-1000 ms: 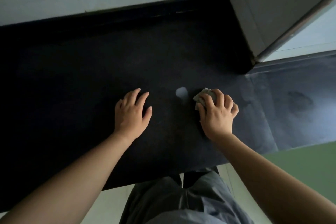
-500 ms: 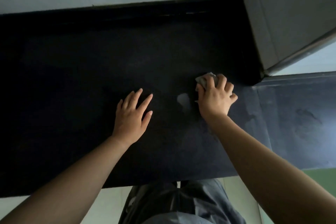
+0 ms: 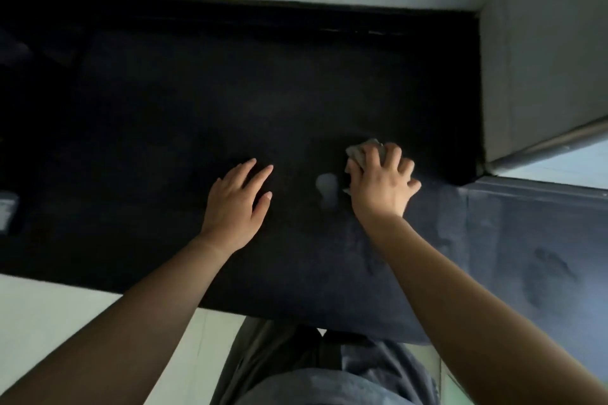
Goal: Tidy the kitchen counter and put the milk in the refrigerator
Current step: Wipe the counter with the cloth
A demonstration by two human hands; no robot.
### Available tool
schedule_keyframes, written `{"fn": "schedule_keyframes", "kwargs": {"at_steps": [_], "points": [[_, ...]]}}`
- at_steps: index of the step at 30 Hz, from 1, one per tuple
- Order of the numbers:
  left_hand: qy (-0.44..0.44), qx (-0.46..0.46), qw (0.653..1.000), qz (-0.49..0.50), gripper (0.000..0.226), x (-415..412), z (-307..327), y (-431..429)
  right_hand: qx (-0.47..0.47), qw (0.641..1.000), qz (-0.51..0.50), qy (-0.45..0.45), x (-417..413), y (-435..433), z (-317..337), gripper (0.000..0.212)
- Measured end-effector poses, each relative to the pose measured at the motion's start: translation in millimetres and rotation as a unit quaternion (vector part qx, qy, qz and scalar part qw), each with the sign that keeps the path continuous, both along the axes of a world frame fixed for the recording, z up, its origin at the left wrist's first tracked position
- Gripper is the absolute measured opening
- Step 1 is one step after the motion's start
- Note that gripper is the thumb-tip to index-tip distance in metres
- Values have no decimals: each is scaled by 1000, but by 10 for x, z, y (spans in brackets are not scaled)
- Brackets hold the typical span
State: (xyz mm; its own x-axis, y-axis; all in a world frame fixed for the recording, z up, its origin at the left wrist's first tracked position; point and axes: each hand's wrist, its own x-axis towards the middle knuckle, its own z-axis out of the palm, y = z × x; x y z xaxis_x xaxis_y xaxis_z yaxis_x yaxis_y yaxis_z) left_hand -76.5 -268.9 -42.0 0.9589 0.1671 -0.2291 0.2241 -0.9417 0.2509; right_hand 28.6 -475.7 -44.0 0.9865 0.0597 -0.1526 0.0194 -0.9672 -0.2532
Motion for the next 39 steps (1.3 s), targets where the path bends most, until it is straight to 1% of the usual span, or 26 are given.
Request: {"fn": "schedule_keyframes", "kwargs": {"at_steps": [2,4,7,9,11,14,19,21,23,26,28,30,32,35,37,39], "points": [[-11,-4,1000,25,49,-141,46,-76,2,999,33,2,51,133,17,38],[-14,10,999,40,50,-343,45,-121,10,995,95,-5,-41,152,1,37],[-1,40,998,48,50,-632,-30,-162,9,979,199,-31,-328,-40,-57,36],[1,47,997,62,50,-738,-99,-232,3,974,224,-46,-451,-237,-80,37],[-10,42,995,92,50,-745,-150,-311,3,972,227,-53,-469,-411,-75,38],[-20,37,992,120,50,-721,-185,-348,8,978,199,-62,-329,-479,-75,38],[-18,47,991,123,51,-723,-210,-331,17,995,100,-22,-69,-17,-71,37],[-11,50,991,125,52,-721,-215,-329,13,993,118,-27,-98,124,-78,37],[-11,49,991,123,52,-721,-215,-322,7,983,177,-44,-270,126,-108,35],[-19,44,991,126,51,-727,-215,-318,-5,962,262,-72,-583,-98,-153,38],[-22,43,991,127,50,-735,-222,-322,11,962,258,-86,-613,-276,-174,37],[-21,44,991,128,50,-743,-230,-319,23,970,224,-97,-495,-344,-168,36],[-19,46,990,130,50,-739,-240,-305,28,980,177,-89,-308,-253,-160,36],[-18,51,990,128,51,-735,-253,-296,29,992,109,-59,-34,111,-122,35],[-20,51,990,129,50,-738,-255,-293,19,992,119,-47,41,346,-108,37],[-20,50,990,129,50,-734,-251,-294,14,982,181,-45,-35,446,-115,37]]}}
